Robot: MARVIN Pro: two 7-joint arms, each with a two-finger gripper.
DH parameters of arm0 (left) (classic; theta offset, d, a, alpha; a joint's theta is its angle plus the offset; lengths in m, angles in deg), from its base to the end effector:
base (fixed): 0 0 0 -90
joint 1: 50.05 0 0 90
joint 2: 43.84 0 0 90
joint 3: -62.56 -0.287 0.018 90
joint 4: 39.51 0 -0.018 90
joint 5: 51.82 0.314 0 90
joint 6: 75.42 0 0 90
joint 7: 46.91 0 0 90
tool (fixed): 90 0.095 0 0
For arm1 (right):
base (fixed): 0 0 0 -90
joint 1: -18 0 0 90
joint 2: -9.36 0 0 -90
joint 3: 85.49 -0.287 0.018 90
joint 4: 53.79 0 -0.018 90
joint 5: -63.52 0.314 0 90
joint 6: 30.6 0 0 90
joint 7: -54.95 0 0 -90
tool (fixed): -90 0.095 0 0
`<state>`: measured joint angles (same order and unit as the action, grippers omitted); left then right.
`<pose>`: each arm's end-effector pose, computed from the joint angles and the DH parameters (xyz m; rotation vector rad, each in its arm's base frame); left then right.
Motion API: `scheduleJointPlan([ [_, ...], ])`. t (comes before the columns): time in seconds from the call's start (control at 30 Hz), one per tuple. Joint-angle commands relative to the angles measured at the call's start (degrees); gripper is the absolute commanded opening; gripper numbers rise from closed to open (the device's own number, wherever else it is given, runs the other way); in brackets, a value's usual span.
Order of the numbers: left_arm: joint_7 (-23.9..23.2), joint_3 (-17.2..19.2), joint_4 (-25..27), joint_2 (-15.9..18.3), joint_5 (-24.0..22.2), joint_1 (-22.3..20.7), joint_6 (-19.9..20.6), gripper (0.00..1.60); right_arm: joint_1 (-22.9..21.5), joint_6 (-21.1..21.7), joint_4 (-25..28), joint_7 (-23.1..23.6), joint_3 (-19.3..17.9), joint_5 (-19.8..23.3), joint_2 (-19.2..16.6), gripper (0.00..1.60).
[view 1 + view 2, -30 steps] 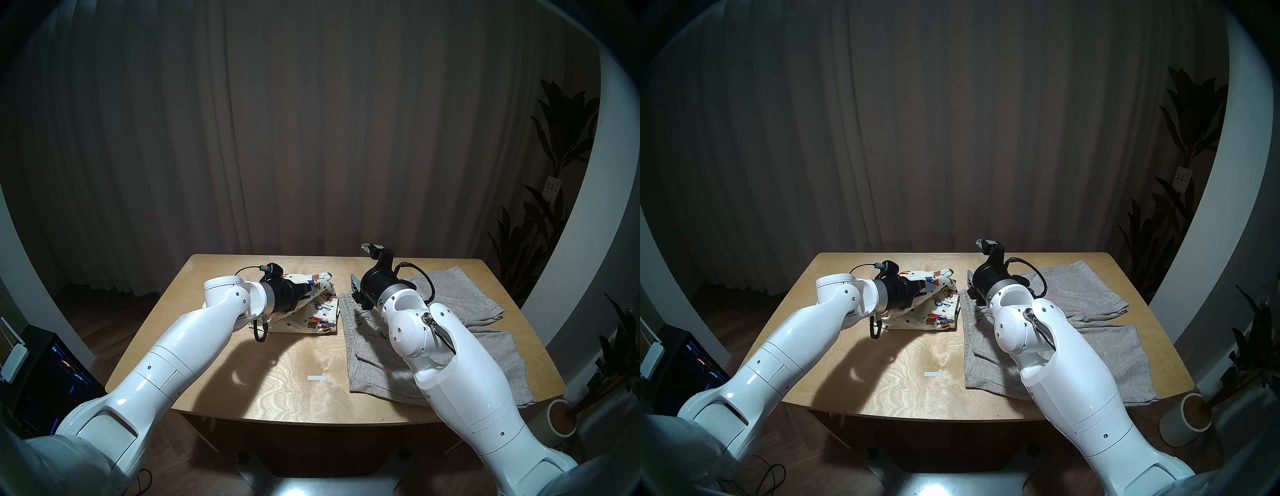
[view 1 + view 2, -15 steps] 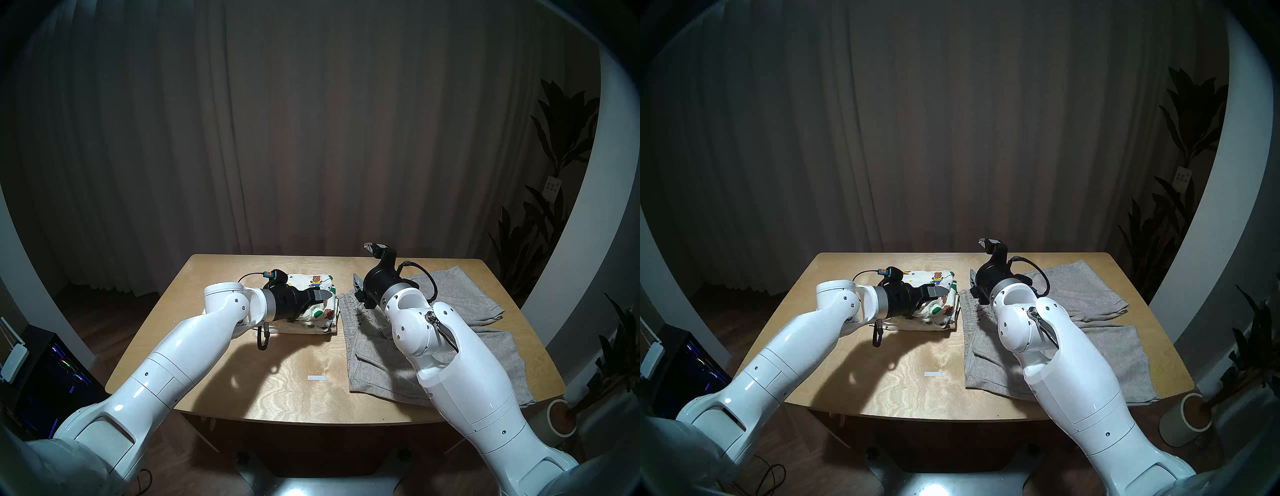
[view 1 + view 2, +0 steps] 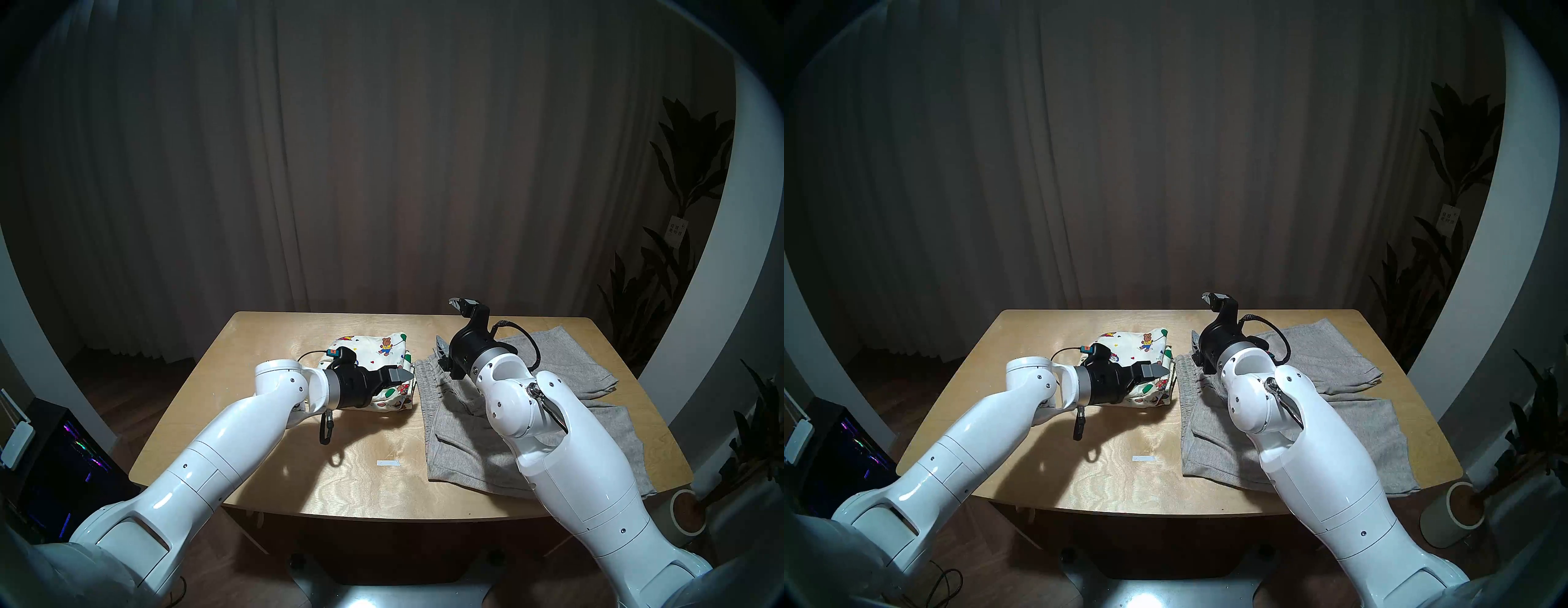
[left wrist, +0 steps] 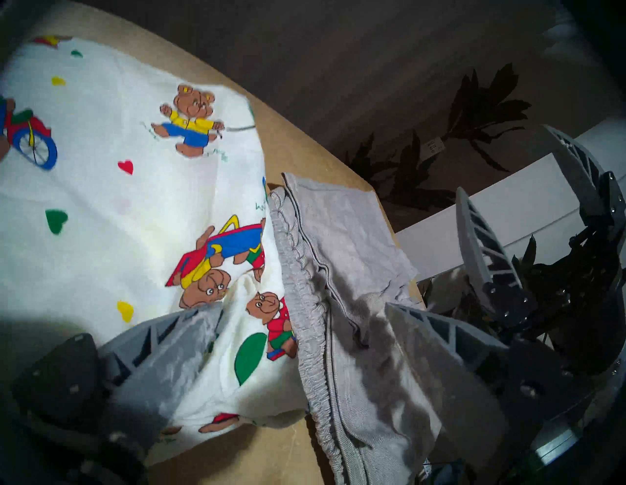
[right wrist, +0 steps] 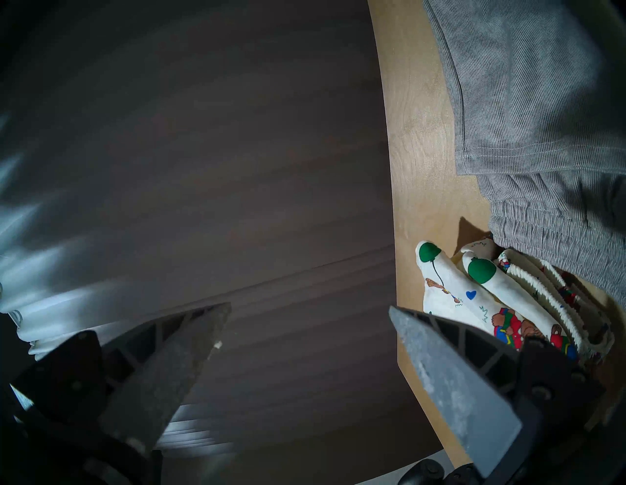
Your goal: Fold pants twice and stack them
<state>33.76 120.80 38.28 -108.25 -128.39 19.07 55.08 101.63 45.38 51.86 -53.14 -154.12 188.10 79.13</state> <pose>0.4434 -0.0673 -0.3225 2.0615 -0.0393 0.6846 0.4186 0.0623 -0.2245 -1.2576 1.2323 -0.7446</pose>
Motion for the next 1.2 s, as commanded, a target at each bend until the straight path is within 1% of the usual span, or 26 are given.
scheduleJointPlan([
  [0.0,-0.8,0.6,4.1,-1.0,-0.8,1.5,-1.8,1.6,0.5,-0.1,2.1,0.1,-0.5,0.0,-0.4,1.6],
  [0.03,-0.5,1.3,5.9,-0.6,-1.1,2.3,-2.6,1.6,0.7,-0.2,2.2,0.1,-0.5,0.0,-0.5,1.6],
  [0.13,-0.3,2.0,8.4,0.1,-0.8,3.4,-4.3,1.6,1.0,-0.3,2.5,0.1,-0.4,0.0,-0.6,1.6],
  [0.17,-0.3,2.0,8.4,0.1,-0.8,3.4,-4.3,1.6,1.0,-0.3,2.5,0.1,-0.4,0.0,-0.6,1.6],
  [0.27,0.6,4.0,10.8,-0.1,-0.9,5.8,-8.5,1.6,1.4,-0.3,2.8,0.2,-0.2,0.0,-0.6,1.6],
  [0.3,0.5,4.9,10.9,-0.3,-0.6,6.3,-8.5,1.6,1.5,-0.3,2.9,0.2,-0.2,-0.1,-0.7,1.6],
  [0.33,0.6,5.9,12.1,-0.3,-0.8,7.6,-10.3,1.6,1.6,-0.3,3.0,0.2,-0.1,-0.1,-0.7,1.6],
  [0.37,-0.6,7.7,13.4,-0.3,-0.9,9.4,-11.7,1.6,1.8,-0.4,3.3,0.1,0.0,-0.4,-1.0,1.6],
  [0.4,-0.6,7.7,13.4,-0.3,-0.9,9.4,-11.7,1.6,1.8,-0.4,3.3,0.1,0.0,-0.4,-1.0,1.6],
  [0.43,-0.9,8.5,14.1,-0.3,-0.6,10.3,-12.5,1.6,2.0,-0.4,3.5,0.1,0.0,-0.4,-1.1,1.6],
  [0.47,-2.2,10.0,15.6,-0.5,-1.3,12.5,-14.6,1.6,2.5,-0.4,4.0,0.0,-0.2,-0.6,-1.7,1.6],
  [0.5,-2.2,10.0,15.6,-0.5,-1.3,12.5,-14.6,1.6,2.5,-0.4,4.0,0.0,-0.2,-0.6,-1.7,1.6],
  [0.57,-3.5,10.7,16.6,-0.4,-1.9,14.1,-16.6,1.6,3.2,-0.4,4.7,-0.1,-0.7,-0.6,-2.3,1.6],
  [0.6,-4.2,11.2,17.9,-0.4,-2.4,16.0,-18.9,1.6,3.9,-0.4,5.5,-0.2,-1.2,-0.5,-2.9,1.6],
  [0.63,-4.3,10.7,17.8,-0.2,-2.9,15.8,-18.8,1.6,4.3,-0.6,6.1,-0.2,-1.5,-0.5,-3.1,1.6],
  [0.73,-4.2,11.6,20.4,-1.0,-2.5,19.4,-23.1,1.6,5.8,-1.2,8.6,0.0,-2.9,-0.2,-3.8,1.6],
  [0.8,-3.9,11.3,20.3,-1.3,-2.5,19.1,-22.9,1.6,6.3,-1.2,9.3,0.2,-3.5,0.0,-4.2,1.6],
  [0.87,-3.2,11.6,22.1,-2.1,-1.5,21.1,-25.3,1.6,7.6,-1.0,11.0,0.3,-4.7,0.5,-5.0,1.6],
  [0.9,-2.1,11.5,23.8,-2.8,-0.3,22.5,-27.3,1.6,8.9,-0.8,12.5,0.5,-6.0,0.9,-6.1,1.6],
  [0.93,-1.4,11.3,24.3,-3.1,-0.1,22.6,-28.0,1.6,9.4,-0.8,12.9,0.5,-6.5,1.0,-6.5,1.6],
  [1.03,1.3,10.8,26.6,-4.6,1.1,23.7,-31.6,1.6,11.7,-0.1,15.8,-0.1,-8.7,2.1,-8.5,1.6],
  [1.07,1.3,10.8,26.6,-4.6,1.1,23.7,-31.6,1.6,11.7,-0.1,15.8,-0.1,-8.7,2.1,-8.5,1.6],
  [1.17,5.3,9.6,29.0,-6.3,3.0,24.7,-34.2,1.6,14.6,1.1,18.1,-0.6,-11.7,3.1,-11.4,1.6],
])
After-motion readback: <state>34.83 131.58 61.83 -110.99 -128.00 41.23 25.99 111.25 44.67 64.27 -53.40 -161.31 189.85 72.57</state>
